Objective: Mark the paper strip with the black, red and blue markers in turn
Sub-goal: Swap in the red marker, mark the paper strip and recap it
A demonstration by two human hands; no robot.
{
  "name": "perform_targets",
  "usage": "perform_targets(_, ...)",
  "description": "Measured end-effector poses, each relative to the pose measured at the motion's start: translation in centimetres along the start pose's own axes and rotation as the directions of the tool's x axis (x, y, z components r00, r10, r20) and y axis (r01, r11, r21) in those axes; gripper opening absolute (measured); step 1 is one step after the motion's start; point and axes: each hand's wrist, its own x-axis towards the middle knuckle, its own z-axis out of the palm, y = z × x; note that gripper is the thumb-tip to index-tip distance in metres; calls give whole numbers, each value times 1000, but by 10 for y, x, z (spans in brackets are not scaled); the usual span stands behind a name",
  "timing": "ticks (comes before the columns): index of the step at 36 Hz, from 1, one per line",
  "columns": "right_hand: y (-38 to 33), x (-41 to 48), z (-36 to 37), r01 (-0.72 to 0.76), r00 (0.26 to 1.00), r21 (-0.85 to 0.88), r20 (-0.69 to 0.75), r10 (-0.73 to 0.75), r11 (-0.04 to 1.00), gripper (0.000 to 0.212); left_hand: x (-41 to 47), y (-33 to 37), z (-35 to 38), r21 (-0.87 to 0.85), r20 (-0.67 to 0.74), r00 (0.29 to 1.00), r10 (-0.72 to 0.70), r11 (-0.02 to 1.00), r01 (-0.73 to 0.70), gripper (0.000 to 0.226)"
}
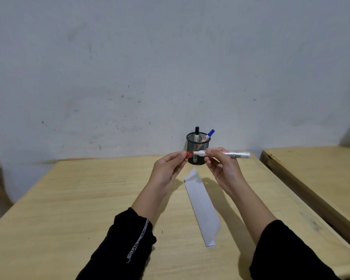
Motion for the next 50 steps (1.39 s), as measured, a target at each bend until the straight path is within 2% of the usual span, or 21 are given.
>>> perform_targets(5, -2, -4, 0, 6, 1000, -30, 19, -5, 1000, 16, -2, -1, 5, 26, 10, 1000, 3, 1000, -3, 10)
perform_targets(12, -5, -7, -4, 33, 995, -144, 98, -18, 989, 17, -5, -3, 11, 179, 56, 998, 28, 983, -38, 9)
perform_targets(24, -2, -11, -2, 79, 989, -78, 130, -69, 994, 16, -9, -2, 15, 198, 89, 994, 56, 978, -73, 3)
perform_targets(28, -5, -8, 0, 90, 987, -80, 141, -78, 993, 10, -8, -3, 19, 219, 72, 984, 162, 960, -174, 8)
perform_targets(34, -20, 3, -7, 112, 994, 94, -15, -111, 989, 6, -1, 5, 22, 107, -25, 964, 264, 960, -260, 5)
perform_targets(37, -27, 7, -18, 129, 992, -48, 7, -128, 991, 8, 5, 14, 22, 69, -44, 956, 290, 956, -287, 7)
perform_targets(41, -31, 8, -26, 153, 980, -298, 167, -106, 942, 6, 14, 29, 29, 66, -37, 933, 357, 933, -354, 10)
perform_targets(45, -33, 12, -24, 212, 964, -572, 255, -73, 793, 11, 26, 40, 45, 209, 10, 904, 428, 883, -420, 13)
perform_targets(50, -30, 24, -14, 271, 951, -735, 302, -57, 622, 12, 40, 42, 67, 404, 129, 872, 472, 778, -481, 15)
